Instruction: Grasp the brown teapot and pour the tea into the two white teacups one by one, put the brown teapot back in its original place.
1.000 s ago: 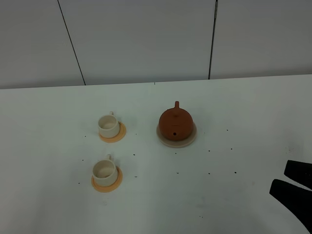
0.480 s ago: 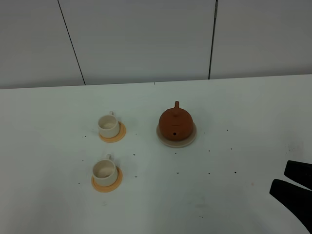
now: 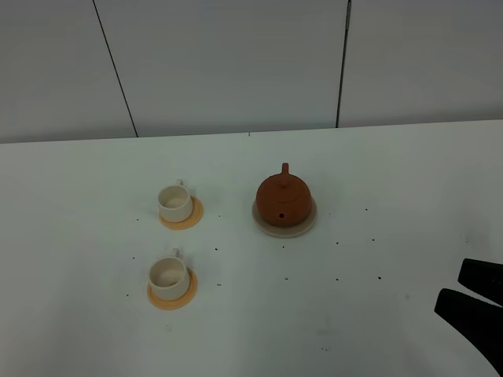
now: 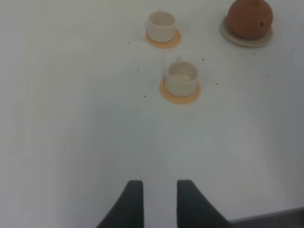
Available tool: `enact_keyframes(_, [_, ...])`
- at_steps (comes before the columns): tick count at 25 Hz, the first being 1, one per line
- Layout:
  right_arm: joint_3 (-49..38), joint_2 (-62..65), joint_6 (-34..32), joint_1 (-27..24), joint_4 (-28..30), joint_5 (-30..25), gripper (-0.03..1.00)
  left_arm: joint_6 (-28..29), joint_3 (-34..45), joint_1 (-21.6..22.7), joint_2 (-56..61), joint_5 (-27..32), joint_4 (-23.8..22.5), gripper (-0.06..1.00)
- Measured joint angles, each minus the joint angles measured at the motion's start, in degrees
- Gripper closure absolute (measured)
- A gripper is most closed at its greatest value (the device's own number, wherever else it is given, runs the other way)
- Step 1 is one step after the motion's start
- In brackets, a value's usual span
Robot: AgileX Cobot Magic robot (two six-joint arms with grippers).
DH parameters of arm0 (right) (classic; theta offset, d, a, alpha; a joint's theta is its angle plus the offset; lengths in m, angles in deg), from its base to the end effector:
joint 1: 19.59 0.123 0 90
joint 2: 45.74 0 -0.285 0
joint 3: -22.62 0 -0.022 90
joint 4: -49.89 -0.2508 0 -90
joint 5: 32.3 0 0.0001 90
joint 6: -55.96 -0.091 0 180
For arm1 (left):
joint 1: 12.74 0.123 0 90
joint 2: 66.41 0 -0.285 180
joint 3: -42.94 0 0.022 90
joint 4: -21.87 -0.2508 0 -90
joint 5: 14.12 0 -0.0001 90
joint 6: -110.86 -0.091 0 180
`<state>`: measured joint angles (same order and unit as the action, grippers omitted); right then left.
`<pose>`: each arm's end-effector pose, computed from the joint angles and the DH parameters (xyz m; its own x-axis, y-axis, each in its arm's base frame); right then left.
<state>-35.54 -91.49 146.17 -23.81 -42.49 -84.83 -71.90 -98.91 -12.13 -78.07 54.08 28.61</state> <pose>0.1093 0.0644 0.2778 -0.2339 0.0567 -0.9706 -0.7184 0.6626 0.2118 -0.0217 -0.0102 0.3169 -0.4671 -0.0007 -0.8842 0.0878 0.9950 -0.0471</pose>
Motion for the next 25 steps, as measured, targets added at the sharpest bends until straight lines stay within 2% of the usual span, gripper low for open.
enact_keyframes(4, [0.0,0.0,-0.27,0.0,0.12,-0.05,0.54,2.76,-2.67,0.0,0.0,0.0,1.26,0.7])
enact_keyframes(11, [0.0,0.0,-0.32,0.0,0.24,-0.1,0.54,0.65,-4.48,0.0,0.0,0.0,-3.38,0.7])
enact_keyframes(20, [0.0,0.0,-0.92,0.0,0.29,-1.15,0.54,0.04,-4.57,0.0,0.04,-0.28,-2.63,0.7])
enact_keyframes(25, [0.0,0.0,-0.98,0.0,0.35,-1.39,0.54,0.1,1.52,0.0,2.2,-7.16,-2.95,0.7])
